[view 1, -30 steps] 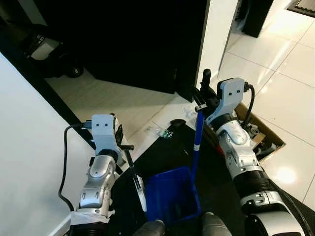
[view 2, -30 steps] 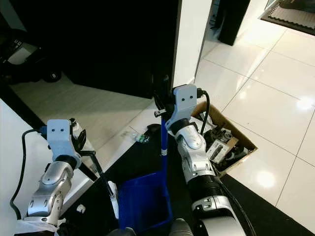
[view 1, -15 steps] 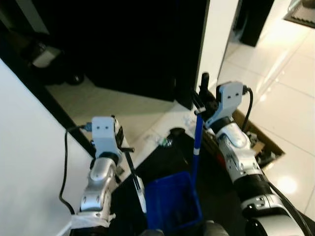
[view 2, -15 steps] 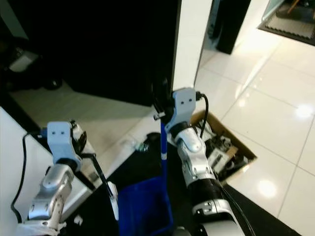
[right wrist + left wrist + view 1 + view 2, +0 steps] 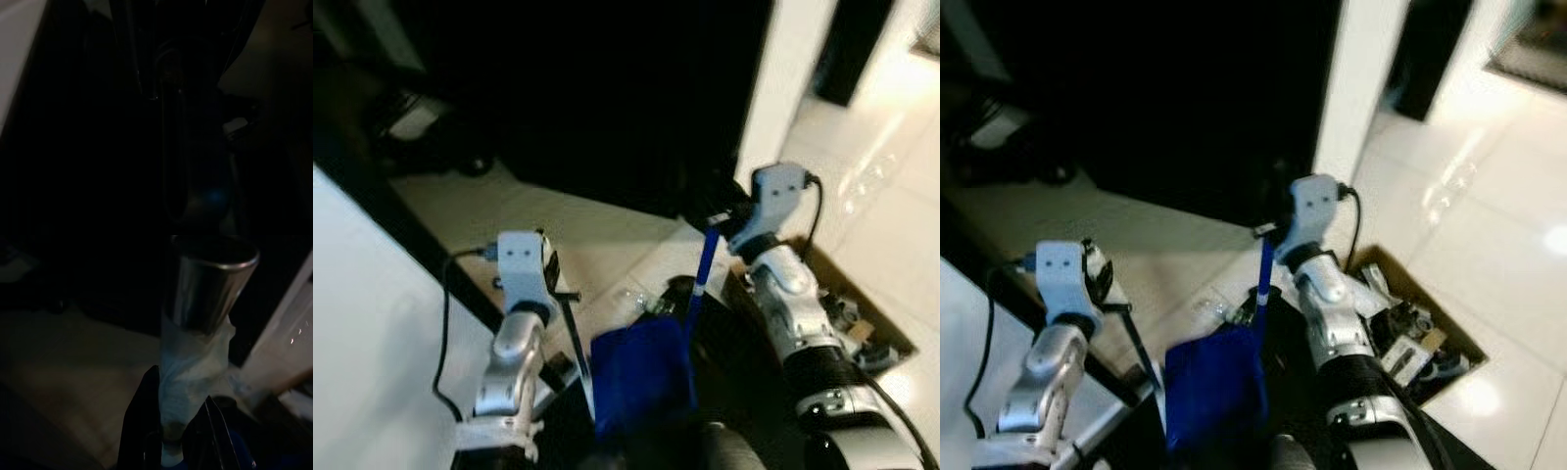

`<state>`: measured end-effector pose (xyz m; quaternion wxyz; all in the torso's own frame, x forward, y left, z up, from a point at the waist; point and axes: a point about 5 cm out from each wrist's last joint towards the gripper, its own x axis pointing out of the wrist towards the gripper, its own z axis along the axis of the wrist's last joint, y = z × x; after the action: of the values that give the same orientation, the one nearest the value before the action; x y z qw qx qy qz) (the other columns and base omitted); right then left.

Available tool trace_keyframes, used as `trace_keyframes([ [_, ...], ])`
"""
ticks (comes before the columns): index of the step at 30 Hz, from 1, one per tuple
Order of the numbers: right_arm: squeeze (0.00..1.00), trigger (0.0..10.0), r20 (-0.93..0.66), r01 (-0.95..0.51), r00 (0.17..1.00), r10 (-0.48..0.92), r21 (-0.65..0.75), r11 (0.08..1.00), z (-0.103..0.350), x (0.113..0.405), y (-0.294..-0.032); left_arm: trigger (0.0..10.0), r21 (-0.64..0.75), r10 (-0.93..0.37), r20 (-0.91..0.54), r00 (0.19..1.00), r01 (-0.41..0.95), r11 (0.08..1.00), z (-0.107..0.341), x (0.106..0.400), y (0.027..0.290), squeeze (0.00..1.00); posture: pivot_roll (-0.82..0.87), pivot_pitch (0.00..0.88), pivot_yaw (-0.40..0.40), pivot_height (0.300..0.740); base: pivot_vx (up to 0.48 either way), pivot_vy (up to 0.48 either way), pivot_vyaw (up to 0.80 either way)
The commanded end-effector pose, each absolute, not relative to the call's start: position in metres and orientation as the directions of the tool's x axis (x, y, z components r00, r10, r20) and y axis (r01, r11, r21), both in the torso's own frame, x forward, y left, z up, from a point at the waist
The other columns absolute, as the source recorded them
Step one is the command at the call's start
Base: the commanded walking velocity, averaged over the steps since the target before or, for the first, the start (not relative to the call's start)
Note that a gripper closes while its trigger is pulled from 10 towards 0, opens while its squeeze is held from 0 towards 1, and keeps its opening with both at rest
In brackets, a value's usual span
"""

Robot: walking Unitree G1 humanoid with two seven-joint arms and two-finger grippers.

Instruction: Sweep floor

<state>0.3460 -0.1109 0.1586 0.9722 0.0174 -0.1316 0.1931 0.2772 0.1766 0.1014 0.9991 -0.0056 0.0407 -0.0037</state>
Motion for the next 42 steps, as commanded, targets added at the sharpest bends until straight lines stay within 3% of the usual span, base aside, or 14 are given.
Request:
trace_keyframes([
  [1,0.00,10.0,0.258,-0.389,0.889,0.378,-0.010,0.921,0.1559,0.3440,-0.1078,10.0,-0.014,-0.001,-0.102,0.995,-0.001,1.000,0.0968,0.2746,0.1786,0.00,0.06,0.085,0.040,0.740,0.000,0.000,0.00],
  [24,0.00,10.0,0.253,-0.377,0.895,0.367,-0.009,0.926,0.1540,0.3442,-0.1093,10.0,-0.003,-0.021,-0.105,0.994,0.021,1.000,0.0979,0.2763,0.1758,0.00,0.06,0.083,0.048,0.740,0.000,0.000,0.00],
  [42,0.00,10.0,0.250,-0.378,0.895,0.369,-0.011,0.926,0.1537,0.3442,-0.1092,10.0,-0.016,-0.007,-0.113,0.994,0.005,1.000,0.0964,0.2758,0.1766,0.00,0.06,0.085,0.045,0.740,0.243,-0.297,0.00],
])
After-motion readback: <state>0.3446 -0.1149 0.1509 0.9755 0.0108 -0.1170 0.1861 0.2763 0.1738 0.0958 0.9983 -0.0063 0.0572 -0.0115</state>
